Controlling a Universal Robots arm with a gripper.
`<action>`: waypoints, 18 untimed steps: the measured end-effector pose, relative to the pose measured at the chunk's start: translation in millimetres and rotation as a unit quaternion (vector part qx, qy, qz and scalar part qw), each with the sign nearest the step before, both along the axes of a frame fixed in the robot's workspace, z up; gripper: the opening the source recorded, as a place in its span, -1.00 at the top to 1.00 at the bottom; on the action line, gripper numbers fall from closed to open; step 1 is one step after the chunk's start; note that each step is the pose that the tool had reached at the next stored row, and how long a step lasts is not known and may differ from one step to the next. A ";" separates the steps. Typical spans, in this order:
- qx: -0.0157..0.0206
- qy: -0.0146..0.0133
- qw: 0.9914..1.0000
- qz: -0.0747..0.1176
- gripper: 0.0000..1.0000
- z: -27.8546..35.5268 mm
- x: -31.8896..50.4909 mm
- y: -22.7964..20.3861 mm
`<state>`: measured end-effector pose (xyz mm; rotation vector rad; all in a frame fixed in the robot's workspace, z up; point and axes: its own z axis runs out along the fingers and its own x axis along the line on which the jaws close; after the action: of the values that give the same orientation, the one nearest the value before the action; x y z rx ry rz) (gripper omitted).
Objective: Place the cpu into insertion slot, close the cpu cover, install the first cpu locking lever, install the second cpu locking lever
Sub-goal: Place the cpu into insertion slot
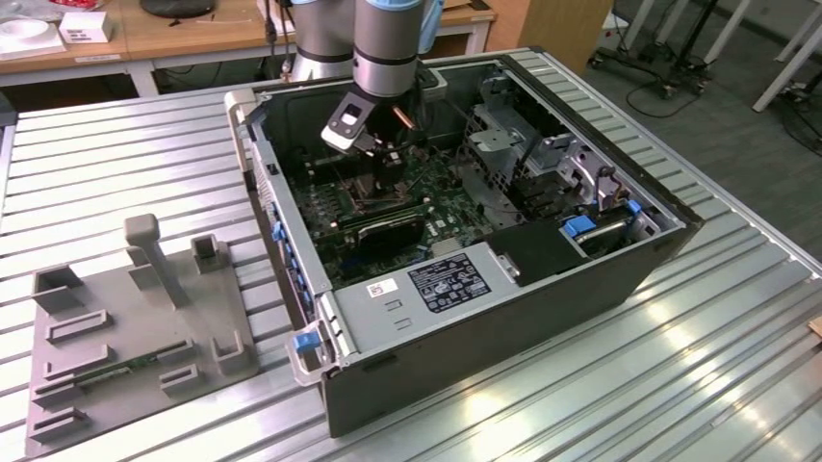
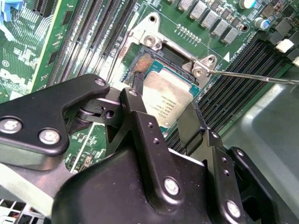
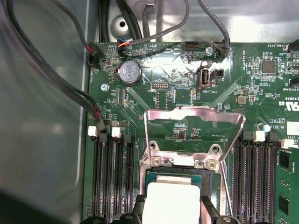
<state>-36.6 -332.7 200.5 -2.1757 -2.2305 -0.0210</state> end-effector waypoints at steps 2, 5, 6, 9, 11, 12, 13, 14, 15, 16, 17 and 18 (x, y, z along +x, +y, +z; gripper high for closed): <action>0.000 0.000 1.000 0.000 -0.07 0.0 0.0 0.0; 0.000 0.000 1.000 0.002 -0.07 -0.1 -0.1 -0.2; 0.000 0.000 1.000 0.003 -0.07 -0.2 -0.2 -0.4; 0.000 0.000 1.000 0.007 -0.07 -0.4 -0.3 -1.6; 0.000 0.000 1.000 0.009 -0.07 -0.5 -0.3 -2.4; 0.000 0.000 1.000 0.009 -0.07 -0.5 -0.3 -2.4; 0.000 0.000 1.000 0.009 -0.07 -0.5 -0.3 -2.4; 0.000 0.000 1.000 0.010 -0.07 -0.5 -0.3 -2.5; 0.000 0.000 1.000 0.010 -0.07 -0.4 -0.3 -3.0; 0.000 0.000 1.000 0.010 -0.07 -0.4 -0.3 -3.3; 0.000 0.000 1.000 0.009 -0.07 -0.5 -0.3 -3.5; 0.000 0.000 1.000 0.009 -0.07 -0.5 -0.3 -3.5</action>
<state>-36.9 -336.2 200.0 -2.1549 -2.2513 -0.0215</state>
